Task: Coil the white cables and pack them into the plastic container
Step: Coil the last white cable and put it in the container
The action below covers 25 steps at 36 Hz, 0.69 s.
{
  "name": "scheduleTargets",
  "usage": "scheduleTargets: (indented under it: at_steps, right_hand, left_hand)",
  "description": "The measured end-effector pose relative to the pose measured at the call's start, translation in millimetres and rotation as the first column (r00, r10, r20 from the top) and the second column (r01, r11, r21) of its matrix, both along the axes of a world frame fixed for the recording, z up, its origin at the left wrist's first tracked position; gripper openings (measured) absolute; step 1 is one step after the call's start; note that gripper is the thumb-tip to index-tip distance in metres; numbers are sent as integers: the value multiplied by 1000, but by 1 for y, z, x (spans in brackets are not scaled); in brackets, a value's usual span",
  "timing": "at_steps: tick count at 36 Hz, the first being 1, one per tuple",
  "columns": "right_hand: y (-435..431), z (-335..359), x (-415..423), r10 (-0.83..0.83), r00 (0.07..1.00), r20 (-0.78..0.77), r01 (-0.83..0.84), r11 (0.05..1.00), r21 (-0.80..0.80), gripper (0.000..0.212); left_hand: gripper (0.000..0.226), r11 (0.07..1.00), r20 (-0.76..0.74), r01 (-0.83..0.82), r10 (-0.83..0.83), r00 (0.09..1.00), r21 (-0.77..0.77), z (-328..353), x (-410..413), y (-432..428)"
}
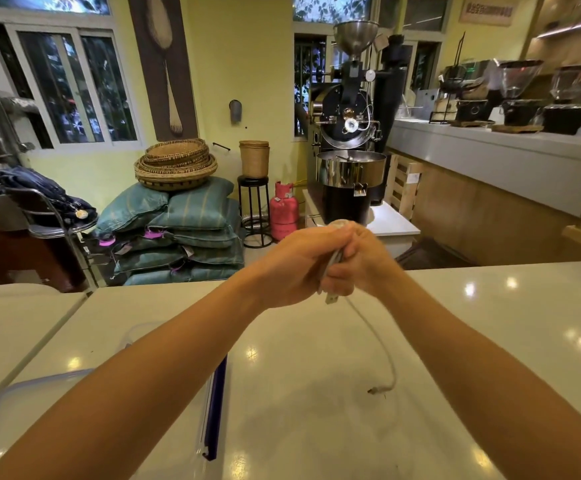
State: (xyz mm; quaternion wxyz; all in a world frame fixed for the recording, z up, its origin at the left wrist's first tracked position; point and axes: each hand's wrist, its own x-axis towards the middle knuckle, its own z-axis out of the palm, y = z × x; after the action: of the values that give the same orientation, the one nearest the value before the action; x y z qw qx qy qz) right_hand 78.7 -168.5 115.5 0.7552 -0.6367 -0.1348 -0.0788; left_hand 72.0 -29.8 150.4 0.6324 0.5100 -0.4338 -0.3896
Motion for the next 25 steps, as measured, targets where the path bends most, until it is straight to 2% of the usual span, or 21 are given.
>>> scheduleTargets:
  at_steps: [3, 5, 7, 9, 11, 14, 16, 19, 22, 25]
  right_hand:
    - [29, -12, -6, -32, 993, -118, 42, 995, 87, 32]
    - [46, -23, -5, 12, 994, -107, 6, 986, 165, 26]
    - [57, -31, -7, -8, 983, -181, 37, 987, 159, 27]
    - [65, -34, -14, 66, 965, -254, -29, 989, 145, 28]
    - [67, -36, -23, 74, 964, -257, -68, 997, 34, 27]
    - [62, -29, -33, -99, 976, -193, 33, 947, -319, 24]
    - [58, -25, -37, -165, 977, -135, 72, 851, -521, 25]
    - [51, -18, -42, -170, 984, -50, 85, 699, -710, 30]
    - [39, -6, -48, -151, 988, 32, 111, 548, -829, 33]
    - [28, 10, -55, -121, 990, 76, 122, 432, -894, 27]
  left_hand:
    - [31, 995, 2, -88, 88, 996, -39, 3, 0, -7]
    - [35, 984, -42, -173, 171, 984, -49, 6, 3, -10]
    - [35, 954, 44, -299, 300, 953, -28, 8, 9, -11]
    - [36, 908, 192, -419, 415, 889, -22, 6, 16, -11]
    - [40, 849, 341, -528, 503, 794, -23, 2, 22, -9]
    - [46, 793, 526, -610, 516, 676, 5, -5, 29, -4]
    - [46, 774, 594, -633, 499, 630, 21, -8, 31, -1]
    - [41, 750, 670, -660, 467, 576, 45, -11, 31, -1]
    - [37, 715, 762, -695, 408, 504, 77, -15, 32, 1]
    - [36, 704, 784, -696, 349, 514, 143, -19, 33, 4]
